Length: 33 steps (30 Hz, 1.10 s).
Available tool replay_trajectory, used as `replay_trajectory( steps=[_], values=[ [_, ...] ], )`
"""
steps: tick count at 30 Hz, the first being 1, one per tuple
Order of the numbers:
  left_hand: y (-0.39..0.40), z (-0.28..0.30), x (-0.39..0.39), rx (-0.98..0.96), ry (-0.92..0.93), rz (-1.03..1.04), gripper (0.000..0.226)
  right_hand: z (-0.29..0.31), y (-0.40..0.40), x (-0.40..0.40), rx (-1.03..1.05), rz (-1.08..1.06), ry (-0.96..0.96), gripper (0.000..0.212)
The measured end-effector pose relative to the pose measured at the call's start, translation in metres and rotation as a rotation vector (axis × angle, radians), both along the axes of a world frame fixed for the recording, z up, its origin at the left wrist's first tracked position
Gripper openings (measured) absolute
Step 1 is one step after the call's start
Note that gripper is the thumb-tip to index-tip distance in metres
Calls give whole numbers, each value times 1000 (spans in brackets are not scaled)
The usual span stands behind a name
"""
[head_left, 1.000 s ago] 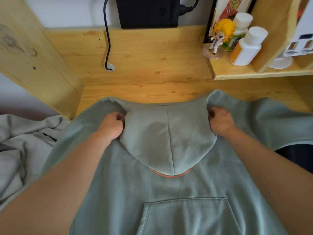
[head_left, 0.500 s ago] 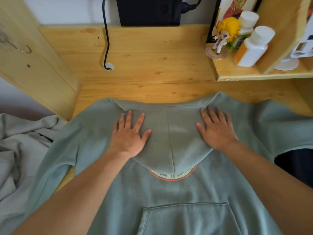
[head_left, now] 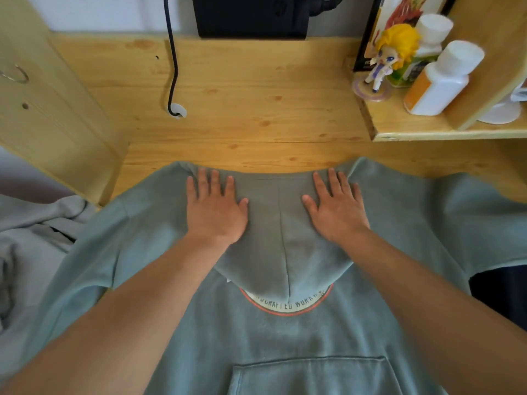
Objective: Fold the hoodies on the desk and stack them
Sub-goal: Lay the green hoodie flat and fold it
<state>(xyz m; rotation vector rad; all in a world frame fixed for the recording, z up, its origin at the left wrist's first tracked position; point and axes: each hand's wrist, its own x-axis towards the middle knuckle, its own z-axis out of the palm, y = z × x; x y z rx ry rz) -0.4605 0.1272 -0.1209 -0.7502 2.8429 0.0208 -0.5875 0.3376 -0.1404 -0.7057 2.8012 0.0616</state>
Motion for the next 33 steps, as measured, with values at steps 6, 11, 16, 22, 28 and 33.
replay_trajectory(
  steps=[6, 11, 16, 22, 28, 33],
  values=[
    [93, -26, 33, 99, 237, -123, 65, 12, -4, 62, -300, 150, 281, 57],
    [95, -37, 34, 94, 182, -90, 68, -20, 32, 82, -106, 182, 150, 66],
    [80, -31, 85, 54, 183, -183, 71, -17, 31, 79, -77, 189, 124, 67],
    [80, -41, 116, 75, 154, -112, 75, 17, -9, 126, -281, 35, 114, 65],
    [49, -15, 157, 317, 151, -92, 68, -11, -3, 163, -76, 100, 2, 66],
    [13, 23, 299, 399, 442, 456, 47, 19, -12, 173, -72, 47, -13, 64]
  ],
)
